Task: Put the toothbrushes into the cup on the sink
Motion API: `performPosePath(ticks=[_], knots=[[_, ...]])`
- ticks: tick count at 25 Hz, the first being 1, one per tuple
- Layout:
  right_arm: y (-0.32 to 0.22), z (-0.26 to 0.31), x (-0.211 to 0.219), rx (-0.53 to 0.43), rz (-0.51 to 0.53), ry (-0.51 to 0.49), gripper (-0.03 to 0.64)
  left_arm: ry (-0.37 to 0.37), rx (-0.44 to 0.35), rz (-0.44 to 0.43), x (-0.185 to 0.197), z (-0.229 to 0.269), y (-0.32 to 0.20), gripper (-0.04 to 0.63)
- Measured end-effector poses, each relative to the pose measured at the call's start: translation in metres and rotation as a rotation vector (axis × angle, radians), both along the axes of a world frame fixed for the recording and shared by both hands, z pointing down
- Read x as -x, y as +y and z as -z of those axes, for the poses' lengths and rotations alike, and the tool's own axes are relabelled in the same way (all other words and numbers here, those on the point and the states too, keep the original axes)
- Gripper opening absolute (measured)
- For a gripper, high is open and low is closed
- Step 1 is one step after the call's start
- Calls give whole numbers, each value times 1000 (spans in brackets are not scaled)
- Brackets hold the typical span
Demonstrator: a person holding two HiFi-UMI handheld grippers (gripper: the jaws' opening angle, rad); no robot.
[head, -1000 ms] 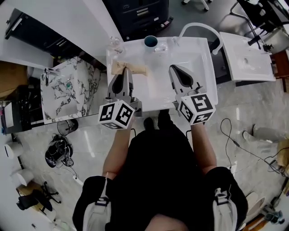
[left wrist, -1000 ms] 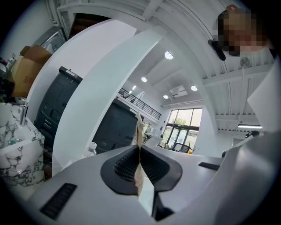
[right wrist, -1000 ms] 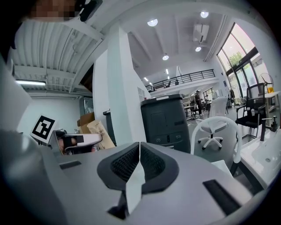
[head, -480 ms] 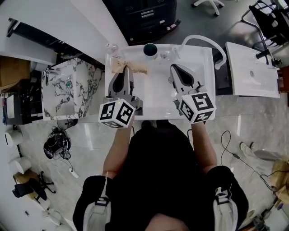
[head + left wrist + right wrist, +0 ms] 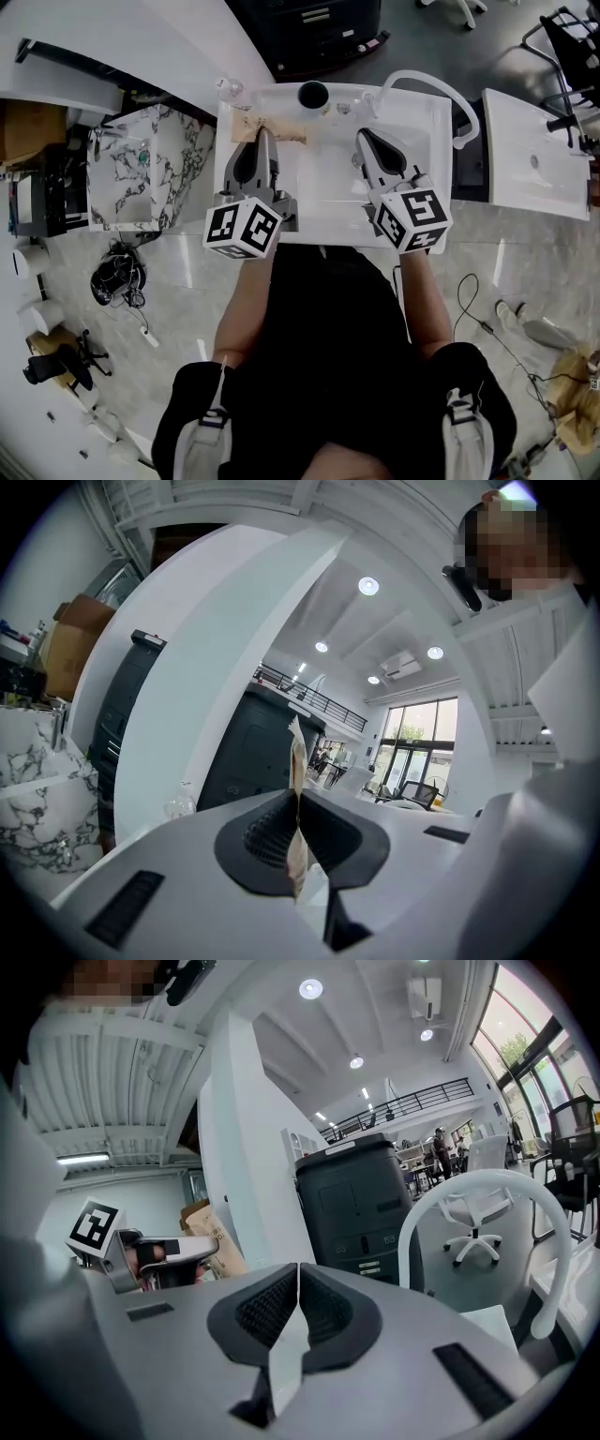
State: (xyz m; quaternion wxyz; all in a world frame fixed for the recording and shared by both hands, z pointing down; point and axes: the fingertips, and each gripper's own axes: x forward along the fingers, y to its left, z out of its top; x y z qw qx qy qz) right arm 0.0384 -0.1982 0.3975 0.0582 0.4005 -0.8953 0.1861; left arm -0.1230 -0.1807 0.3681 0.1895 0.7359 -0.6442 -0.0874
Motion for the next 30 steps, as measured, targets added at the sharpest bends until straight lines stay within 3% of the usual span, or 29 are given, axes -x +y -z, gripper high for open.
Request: performPosePath(ticks=[9, 30], knots=[[-7, -10, 9, 25, 3, 5, 32, -1, 9, 1, 8, -5, -12, 23], [-43, -25, 17, 76, -68, 48, 32, 12, 55, -90, 9, -35, -90, 23]])
